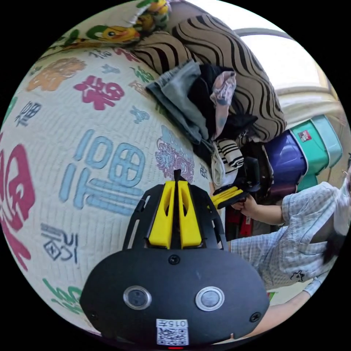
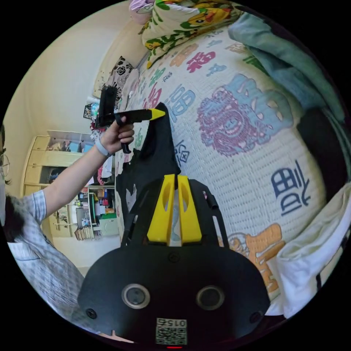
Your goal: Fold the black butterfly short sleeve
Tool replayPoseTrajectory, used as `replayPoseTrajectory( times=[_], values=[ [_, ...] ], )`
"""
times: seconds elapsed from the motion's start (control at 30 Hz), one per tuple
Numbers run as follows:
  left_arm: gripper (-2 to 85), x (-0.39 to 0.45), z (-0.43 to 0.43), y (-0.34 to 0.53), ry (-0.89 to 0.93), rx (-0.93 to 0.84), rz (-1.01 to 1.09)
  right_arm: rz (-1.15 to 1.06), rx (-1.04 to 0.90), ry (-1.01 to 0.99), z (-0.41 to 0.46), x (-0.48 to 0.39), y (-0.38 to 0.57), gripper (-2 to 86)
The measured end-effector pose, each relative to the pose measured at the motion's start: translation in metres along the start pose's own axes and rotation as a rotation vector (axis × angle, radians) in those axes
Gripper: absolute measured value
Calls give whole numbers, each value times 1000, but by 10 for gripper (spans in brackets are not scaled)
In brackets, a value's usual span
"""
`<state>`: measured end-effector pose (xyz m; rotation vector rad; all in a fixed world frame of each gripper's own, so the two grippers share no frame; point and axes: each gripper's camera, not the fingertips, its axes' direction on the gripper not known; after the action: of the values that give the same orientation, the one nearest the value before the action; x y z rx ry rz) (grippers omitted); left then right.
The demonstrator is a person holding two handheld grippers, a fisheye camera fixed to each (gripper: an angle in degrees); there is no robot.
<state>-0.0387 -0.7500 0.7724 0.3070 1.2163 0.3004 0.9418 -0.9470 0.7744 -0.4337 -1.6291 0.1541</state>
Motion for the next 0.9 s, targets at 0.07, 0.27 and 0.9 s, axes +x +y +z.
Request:
replayPoseTrajectory(
  times=[0.07,0.27,0.9],
  values=[
    [17,2,24,-13,-18,-48,12,38,-13,1,10,13,2,3],
    [60,3,3,-11,-166,121,-50,179,-31,-16,45,55,-2,3],
    [69,65,-251,603,-523,876,-1249,-267,-266,66,219,-73,-29,8]
  ],
)
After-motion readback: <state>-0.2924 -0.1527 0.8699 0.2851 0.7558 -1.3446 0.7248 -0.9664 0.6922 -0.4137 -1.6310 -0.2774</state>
